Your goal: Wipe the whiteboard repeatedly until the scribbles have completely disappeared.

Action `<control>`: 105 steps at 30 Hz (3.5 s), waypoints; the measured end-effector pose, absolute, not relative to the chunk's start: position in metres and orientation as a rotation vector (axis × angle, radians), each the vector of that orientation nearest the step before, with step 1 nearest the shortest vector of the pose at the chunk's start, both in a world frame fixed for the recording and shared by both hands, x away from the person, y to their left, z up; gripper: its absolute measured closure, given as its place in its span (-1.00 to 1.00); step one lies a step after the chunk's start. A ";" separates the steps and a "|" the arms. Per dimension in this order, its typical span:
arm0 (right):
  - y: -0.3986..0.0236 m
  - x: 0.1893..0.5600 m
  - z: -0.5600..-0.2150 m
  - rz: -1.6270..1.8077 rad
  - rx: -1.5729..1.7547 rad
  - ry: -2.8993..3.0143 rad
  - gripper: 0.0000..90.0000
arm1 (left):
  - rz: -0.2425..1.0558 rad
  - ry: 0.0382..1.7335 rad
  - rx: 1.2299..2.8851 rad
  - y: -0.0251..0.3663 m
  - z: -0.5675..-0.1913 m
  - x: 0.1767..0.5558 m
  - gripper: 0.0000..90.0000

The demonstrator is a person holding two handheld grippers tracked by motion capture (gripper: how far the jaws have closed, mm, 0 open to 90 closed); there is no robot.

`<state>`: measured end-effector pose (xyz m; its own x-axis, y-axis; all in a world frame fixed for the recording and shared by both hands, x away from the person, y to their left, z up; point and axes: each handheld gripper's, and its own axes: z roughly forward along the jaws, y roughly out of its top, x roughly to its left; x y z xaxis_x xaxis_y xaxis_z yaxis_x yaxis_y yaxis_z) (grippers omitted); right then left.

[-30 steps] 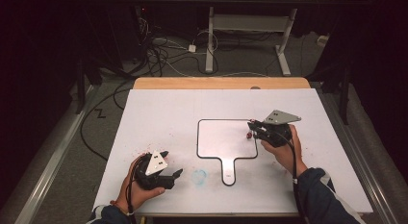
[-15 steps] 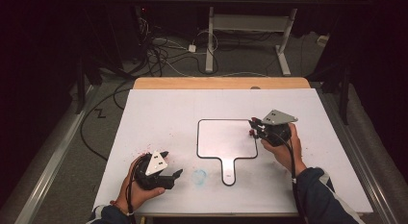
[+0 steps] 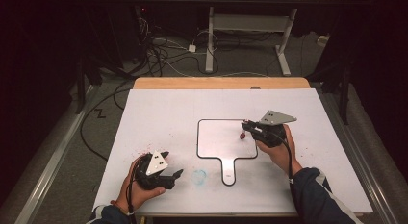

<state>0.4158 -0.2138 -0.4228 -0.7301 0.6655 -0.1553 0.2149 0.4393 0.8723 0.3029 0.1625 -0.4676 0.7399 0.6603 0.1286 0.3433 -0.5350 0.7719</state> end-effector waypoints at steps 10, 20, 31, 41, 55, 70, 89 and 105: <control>-0.224 0.425 -0.423 1.093 0.767 2.124 0.81 | 0.523 0.758 2.171 0.163 -0.468 0.304 -0.51; -0.228 0.418 -0.418 1.150 0.804 2.197 0.81 | 0.516 0.759 2.168 0.163 -0.468 0.303 -0.51; -0.227 0.429 -0.424 1.109 0.783 2.111 0.82 | 0.516 0.757 2.171 0.163 -0.468 0.303 -0.51; -0.211 0.433 -0.427 1.215 0.783 2.135 0.82 | 0.519 0.754 2.172 0.163 -0.468 0.303 -0.51; -0.223 0.416 -0.418 1.163 0.799 2.206 0.82 | 0.516 0.751 2.173 0.164 -0.468 0.302 -0.51; -0.239 0.389 -0.417 1.122 0.755 2.212 0.81 | 0.519 0.738 2.180 0.162 -0.467 0.302 -0.51; -0.232 0.355 -0.409 1.133 0.721 2.353 0.81 | 0.515 0.739 2.177 0.164 -0.466 0.301 -0.51; -0.228 0.379 -0.418 1.197 0.747 2.260 0.82 | 0.513 0.737 2.182 0.162 -0.467 0.302 -0.51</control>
<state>0.3786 -0.2284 -0.4175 -0.7399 0.6554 -0.1517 0.2426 0.4702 0.8486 0.3021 0.1624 -0.4670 0.7525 0.6470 0.1235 0.3408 -0.5429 0.7675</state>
